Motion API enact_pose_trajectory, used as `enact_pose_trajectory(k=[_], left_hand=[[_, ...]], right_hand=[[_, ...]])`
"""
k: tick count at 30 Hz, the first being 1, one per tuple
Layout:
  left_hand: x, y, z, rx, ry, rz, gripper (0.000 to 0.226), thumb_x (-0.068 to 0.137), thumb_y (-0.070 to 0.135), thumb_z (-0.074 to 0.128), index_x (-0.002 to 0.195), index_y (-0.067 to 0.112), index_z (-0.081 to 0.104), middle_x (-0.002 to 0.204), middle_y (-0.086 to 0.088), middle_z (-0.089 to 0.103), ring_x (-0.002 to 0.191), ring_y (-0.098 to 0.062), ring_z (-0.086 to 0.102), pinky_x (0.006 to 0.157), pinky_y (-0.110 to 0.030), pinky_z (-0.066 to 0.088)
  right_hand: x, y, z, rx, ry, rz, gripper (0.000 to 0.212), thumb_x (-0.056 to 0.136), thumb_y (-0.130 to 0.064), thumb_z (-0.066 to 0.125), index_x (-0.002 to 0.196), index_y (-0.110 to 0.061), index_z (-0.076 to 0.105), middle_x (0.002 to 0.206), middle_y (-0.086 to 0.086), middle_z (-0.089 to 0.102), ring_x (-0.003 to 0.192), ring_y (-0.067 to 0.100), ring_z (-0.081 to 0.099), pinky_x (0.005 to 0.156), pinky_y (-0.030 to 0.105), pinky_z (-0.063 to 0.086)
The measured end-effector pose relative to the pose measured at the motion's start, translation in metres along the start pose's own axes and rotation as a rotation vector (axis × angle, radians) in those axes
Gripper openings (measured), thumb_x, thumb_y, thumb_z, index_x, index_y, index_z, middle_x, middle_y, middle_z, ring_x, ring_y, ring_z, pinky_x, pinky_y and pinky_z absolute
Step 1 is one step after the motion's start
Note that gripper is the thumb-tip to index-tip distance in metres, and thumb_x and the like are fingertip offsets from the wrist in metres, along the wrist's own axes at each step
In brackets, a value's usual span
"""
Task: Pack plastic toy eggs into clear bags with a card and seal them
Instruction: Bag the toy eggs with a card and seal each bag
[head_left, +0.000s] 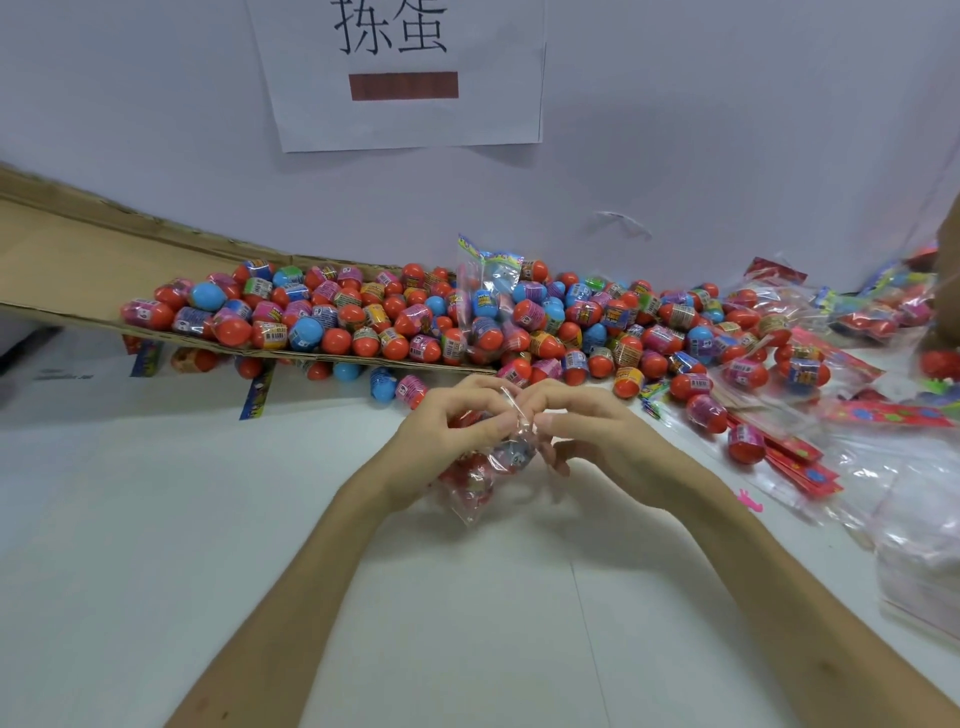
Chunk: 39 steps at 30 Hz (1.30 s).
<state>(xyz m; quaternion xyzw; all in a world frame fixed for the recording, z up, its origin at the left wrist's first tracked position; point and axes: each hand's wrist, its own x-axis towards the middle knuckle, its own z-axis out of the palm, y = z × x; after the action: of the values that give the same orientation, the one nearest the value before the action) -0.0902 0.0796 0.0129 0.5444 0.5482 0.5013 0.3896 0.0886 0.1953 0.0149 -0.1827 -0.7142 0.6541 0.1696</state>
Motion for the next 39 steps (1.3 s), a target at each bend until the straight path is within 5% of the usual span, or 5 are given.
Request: enact_pose_trajectory(k=[8,18,27,32,39], left_hand=[[0.0,-0.004,-0.006,-0.062,-0.071,-0.019,0.009,0.09,0.025,0.074,0.092,0.018,0.08,0.135,-0.002,0.06,0.129,-0.007,0.057,0.099,-0.025,0.05],[0.006,-0.01,-0.001,-0.007,0.092,-0.029,0.015,0.076,0.035,0.082,0.083,0.022,0.079,0.125,0.004,0.067,0.119,-0.008,0.063,0.091,-0.027,0.057],[0.002,-0.008,-0.004,-0.022,-0.059,-0.008,0.01,0.078,0.024,0.085,0.083,0.018,0.081,0.121,0.009,0.071,0.117,-0.012,0.066,0.094,-0.032,0.057],[0.003,-0.009,-0.003,0.021,-0.131,0.02,0.009,0.084,0.008,0.082,0.092,0.012,0.081,0.125,-0.001,0.071,0.122,-0.021,0.064,0.107,-0.047,0.051],[0.002,-0.008,-0.003,0.003,-0.164,0.006,0.004,0.086,0.018,0.08,0.084,0.022,0.079,0.118,-0.004,0.074,0.115,-0.024,0.068,0.103,-0.044,0.055]], right_hand=[[-0.001,-0.002,0.003,0.026,-0.065,0.019,0.017,0.091,-0.018,0.061,0.095,-0.001,0.063,0.106,0.01,0.051,0.078,0.02,0.05,0.065,0.027,0.047],[0.004,0.005,0.004,-0.117,0.213,-0.227,0.018,0.087,0.006,0.066,0.078,-0.009,0.07,0.091,0.009,0.071,0.072,0.016,0.063,0.067,0.026,0.054],[0.001,0.003,-0.001,0.037,0.055,-0.135,0.021,0.096,-0.006,0.062,0.106,-0.015,0.079,0.097,0.017,0.069,0.079,0.034,0.05,0.069,0.031,0.051],[-0.002,-0.002,0.003,0.009,-0.048,-0.084,0.009,0.091,-0.016,0.068,0.091,-0.016,0.077,0.085,0.006,0.067,0.076,0.021,0.055,0.068,0.028,0.049],[-0.002,-0.001,-0.002,0.059,-0.075,-0.043,0.005,0.091,-0.014,0.069,0.09,-0.009,0.071,0.086,0.014,0.062,0.072,0.022,0.054,0.066,0.025,0.051]])
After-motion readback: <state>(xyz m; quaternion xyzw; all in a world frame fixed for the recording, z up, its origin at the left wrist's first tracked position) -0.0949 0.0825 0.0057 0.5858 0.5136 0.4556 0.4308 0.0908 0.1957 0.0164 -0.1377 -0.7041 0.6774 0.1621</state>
